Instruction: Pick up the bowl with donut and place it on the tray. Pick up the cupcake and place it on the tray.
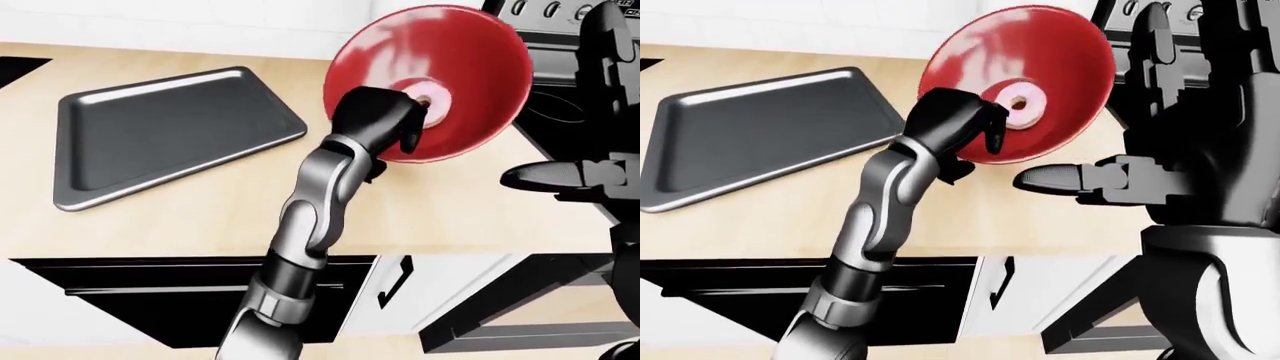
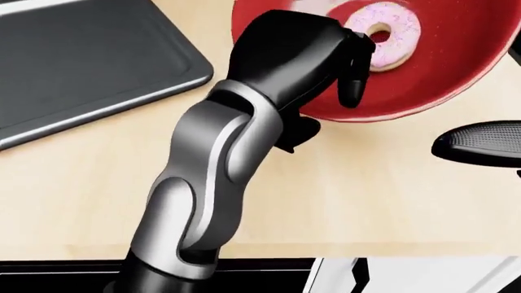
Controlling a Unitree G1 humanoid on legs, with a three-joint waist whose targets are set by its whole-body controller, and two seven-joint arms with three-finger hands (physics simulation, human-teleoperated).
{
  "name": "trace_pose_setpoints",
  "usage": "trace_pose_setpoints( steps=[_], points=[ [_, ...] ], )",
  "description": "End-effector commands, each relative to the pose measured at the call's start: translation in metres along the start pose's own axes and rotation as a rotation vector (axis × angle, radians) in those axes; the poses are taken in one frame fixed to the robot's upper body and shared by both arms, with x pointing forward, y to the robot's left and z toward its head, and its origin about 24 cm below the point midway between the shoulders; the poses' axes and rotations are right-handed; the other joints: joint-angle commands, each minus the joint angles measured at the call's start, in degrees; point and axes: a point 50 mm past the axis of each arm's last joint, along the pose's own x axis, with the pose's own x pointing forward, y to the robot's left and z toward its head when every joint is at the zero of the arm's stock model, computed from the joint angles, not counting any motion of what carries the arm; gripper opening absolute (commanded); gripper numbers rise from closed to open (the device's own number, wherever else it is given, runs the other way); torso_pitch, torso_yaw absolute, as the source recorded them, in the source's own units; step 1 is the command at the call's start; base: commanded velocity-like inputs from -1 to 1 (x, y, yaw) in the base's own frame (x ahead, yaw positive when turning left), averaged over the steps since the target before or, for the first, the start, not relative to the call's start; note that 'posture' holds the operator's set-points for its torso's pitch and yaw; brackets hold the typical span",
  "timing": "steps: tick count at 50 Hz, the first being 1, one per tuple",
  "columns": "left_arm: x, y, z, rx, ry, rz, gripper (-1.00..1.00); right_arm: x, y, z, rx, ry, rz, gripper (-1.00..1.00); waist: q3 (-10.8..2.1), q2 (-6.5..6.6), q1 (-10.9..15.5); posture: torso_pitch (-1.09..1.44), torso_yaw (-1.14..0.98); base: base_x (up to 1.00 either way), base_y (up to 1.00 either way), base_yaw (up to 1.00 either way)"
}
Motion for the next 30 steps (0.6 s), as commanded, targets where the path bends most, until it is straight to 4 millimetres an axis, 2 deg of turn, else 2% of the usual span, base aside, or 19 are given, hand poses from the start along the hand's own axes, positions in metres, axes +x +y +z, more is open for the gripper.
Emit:
trace_pose_setpoints(
  steps=[1,7,13,24,30],
  points=[
    [-0.001,0.029,0.014,0.013,-0.057,0.107,-1.00,0.000,-0.001,0.010,-0.002,-0.059,-0.004,1.00,-1.51,-0.34,0.01,0.00,0.00,0.00,0.00,0.00],
    [-0.009,0.045,0.019,0.009,-0.070,0.120,-1.00,0.000,-0.003,0.010,-0.002,-0.061,-0.008,1.00,-1.33,-0.36,0.03,0.00,0.00,0.00,0.00,0.00],
    [-0.024,0.049,0.018,-0.017,-0.076,0.095,-1.00,0.000,-0.004,0.011,0.000,-0.062,-0.010,1.00,-1.21,-0.35,0.04,0.00,0.00,0.00,0.00,0.00],
    [-0.057,0.077,-0.007,-0.042,-0.006,0.159,-1.00,0.001,-0.001,0.013,-0.001,-0.061,-0.006,1.00,-0.98,0.06,0.00,0.00,0.00,0.00,0.00,0.00],
    [-0.067,0.091,-0.017,-0.033,0.023,0.187,-1.00,0.002,0.001,0.013,-0.001,-0.063,0.000,1.00,-0.88,0.28,0.09,0.00,0.00,0.00,0.00,0.00]
  ],
)
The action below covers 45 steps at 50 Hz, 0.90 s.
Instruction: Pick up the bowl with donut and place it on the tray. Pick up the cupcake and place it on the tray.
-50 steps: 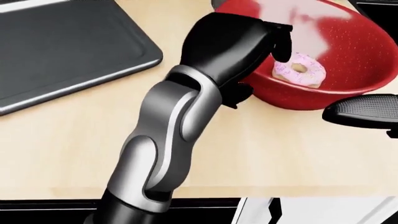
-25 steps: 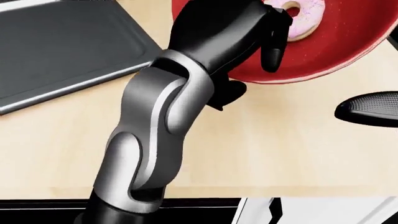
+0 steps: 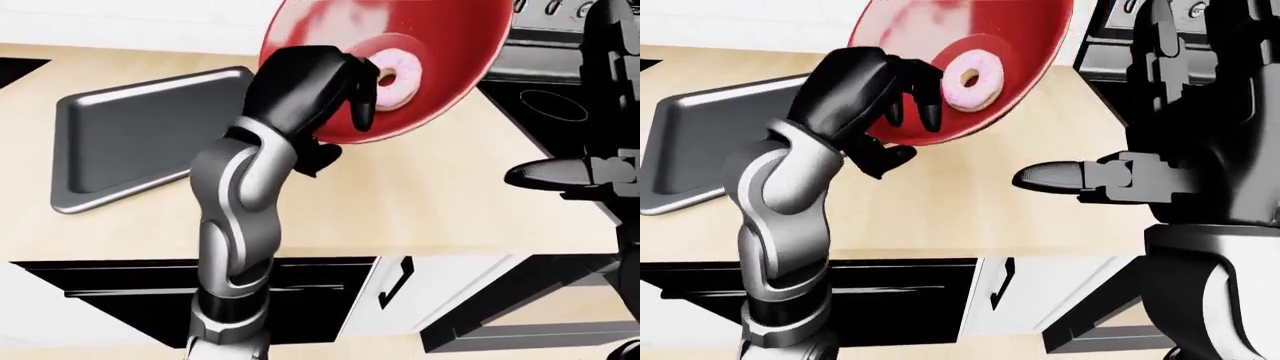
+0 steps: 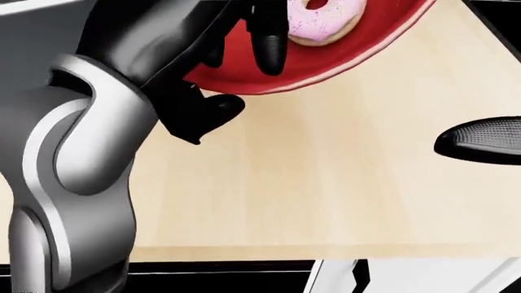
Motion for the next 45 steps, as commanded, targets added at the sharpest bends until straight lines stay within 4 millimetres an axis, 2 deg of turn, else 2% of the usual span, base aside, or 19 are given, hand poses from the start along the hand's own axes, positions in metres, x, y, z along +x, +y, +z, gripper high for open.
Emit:
trace_pose_setpoints(
  steps=[1,8,19,26,39,45],
  points=[
    [-0.002,0.015,0.006,0.010,-0.032,0.066,-1.00,0.001,-0.001,0.007,-0.004,-0.054,-0.007,1.00,-1.24,-0.09,-0.03,0.00,0.00,0.00,0.00,0.00],
    [-0.005,0.023,-0.014,0.024,0.025,0.075,-1.00,0.001,0.000,0.004,-0.002,-0.049,-0.002,1.00,-1.25,0.17,-0.06,0.00,0.00,0.00,0.00,0.00],
    [-0.004,0.037,-0.070,0.044,0.158,0.120,-1.00,0.002,0.004,0.004,-0.002,-0.048,0.003,1.00,-1.47,0.92,-0.27,0.00,0.00,0.00,0.00,0.00],
    [-0.003,0.039,-0.091,0.060,0.214,0.117,-1.00,0.004,0.005,0.004,-0.004,-0.048,0.006,1.00,-1.64,1.25,-0.36,0.00,0.00,0.00,0.00,0.00],
    [0.022,0.035,-0.132,0.114,0.332,0.047,-1.00,0.006,0.005,0.001,-0.007,-0.041,0.010,1.00,-1.85,1.32,-0.42,0.00,0.00,0.00,0.00,0.00],
    [0.029,0.038,-0.141,0.136,0.369,0.015,-1.00,0.006,0.004,-0.001,-0.009,-0.042,0.006,1.00,-2.01,1.41,-0.51,0.00,0.00,0.00,0.00,0.00]
  ],
)
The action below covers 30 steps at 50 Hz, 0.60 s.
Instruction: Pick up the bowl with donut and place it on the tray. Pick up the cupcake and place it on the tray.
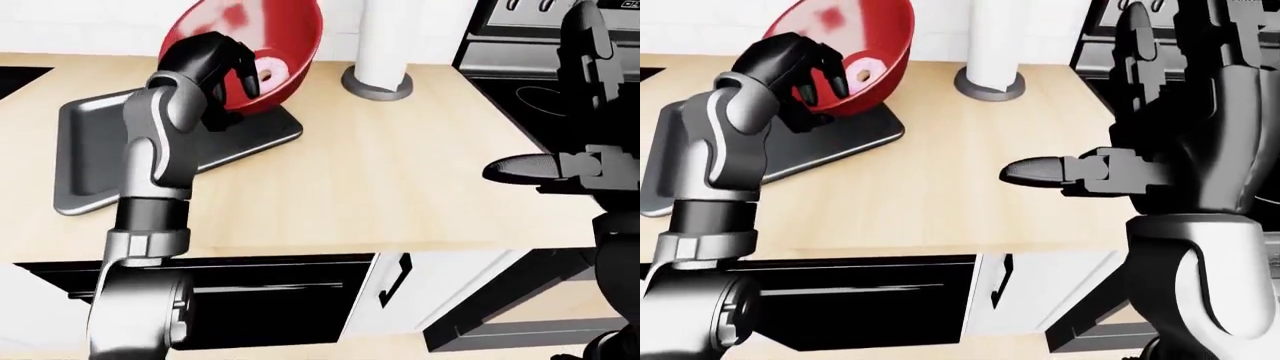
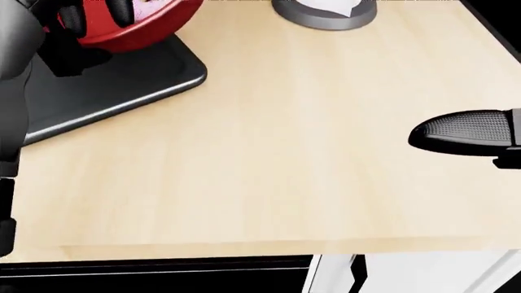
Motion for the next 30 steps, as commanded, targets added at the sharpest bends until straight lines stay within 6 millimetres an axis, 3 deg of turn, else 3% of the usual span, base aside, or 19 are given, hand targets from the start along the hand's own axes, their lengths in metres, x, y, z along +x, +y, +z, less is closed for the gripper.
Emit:
trace_pose_setpoints(
  steps=[1,15,30],
  points=[
    [-0.002,0.026,0.011,0.041,-0.046,0.089,-1.00,0.000,-0.002,0.008,-0.007,-0.061,-0.006,1.00,-1.69,0.15,-0.01,0.00,0.00,0.00,0.00,0.00],
    [0.007,0.034,-0.001,0.106,0.041,0.055,-1.00,0.000,0.001,0.008,-0.005,-0.060,-0.001,1.00,-1.79,0.27,-0.18,0.00,0.00,0.00,0.00,0.00],
    [0.011,0.018,-0.030,0.136,0.153,-0.009,-1.00,0.000,0.000,0.005,-0.004,-0.059,-0.008,1.00,-1.97,0.39,-0.24,0.00,0.00,0.00,0.00,0.00]
  ],
)
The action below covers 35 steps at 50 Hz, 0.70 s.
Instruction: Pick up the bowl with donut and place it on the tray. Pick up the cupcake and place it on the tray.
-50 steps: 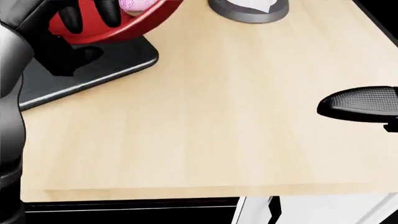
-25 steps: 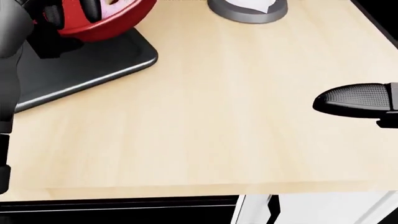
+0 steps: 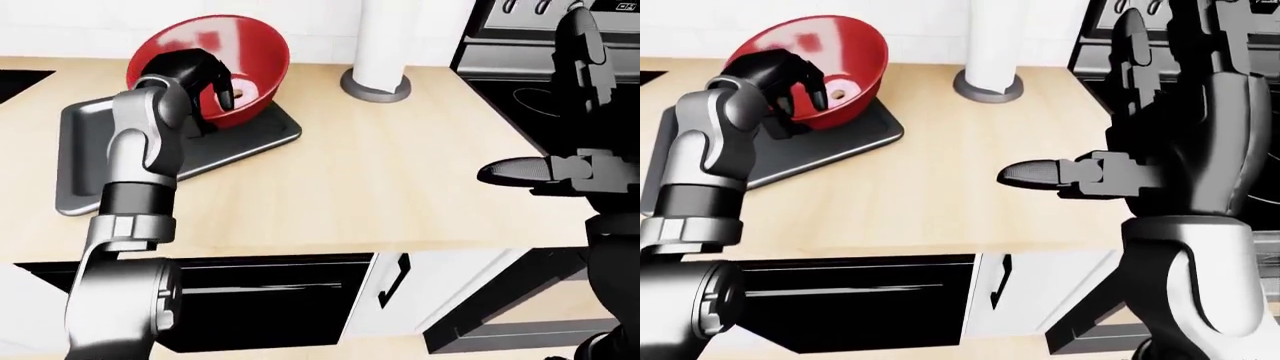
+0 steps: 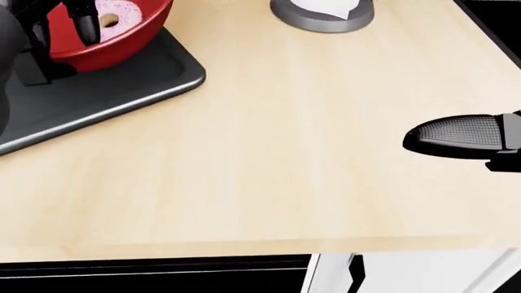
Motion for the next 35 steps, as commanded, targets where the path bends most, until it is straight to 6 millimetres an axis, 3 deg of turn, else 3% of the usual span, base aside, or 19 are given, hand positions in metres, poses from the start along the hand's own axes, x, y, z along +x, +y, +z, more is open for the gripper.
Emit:
trace_pose_setpoints(
  steps=[1,17,22,35],
  points=[
    [-0.003,0.026,0.001,0.009,0.009,0.109,-1.00,0.001,0.000,0.009,-0.003,-0.062,-0.004,1.00,-1.53,0.19,0.01,0.00,0.00,0.00,0.00,0.00],
    [-0.001,0.017,-0.007,0.013,0.041,0.086,-1.00,0.000,-0.001,0.007,-0.001,-0.060,-0.010,1.00,-1.77,0.41,-0.12,0.00,0.00,0.00,0.00,0.00],
    [-0.001,0.016,-0.009,0.014,0.045,0.079,-0.73,0.002,0.000,0.007,0.001,-0.061,-0.008,1.00,-1.84,0.52,-0.14,0.00,0.00,0.00,0.00,0.00],
    [-0.002,0.020,-0.009,0.024,0.049,0.076,-0.33,0.003,0.001,0.008,0.001,-0.061,-0.007,1.00,-1.92,0.72,-0.14,0.00,0.00,0.00,0.00,0.00]
  ],
)
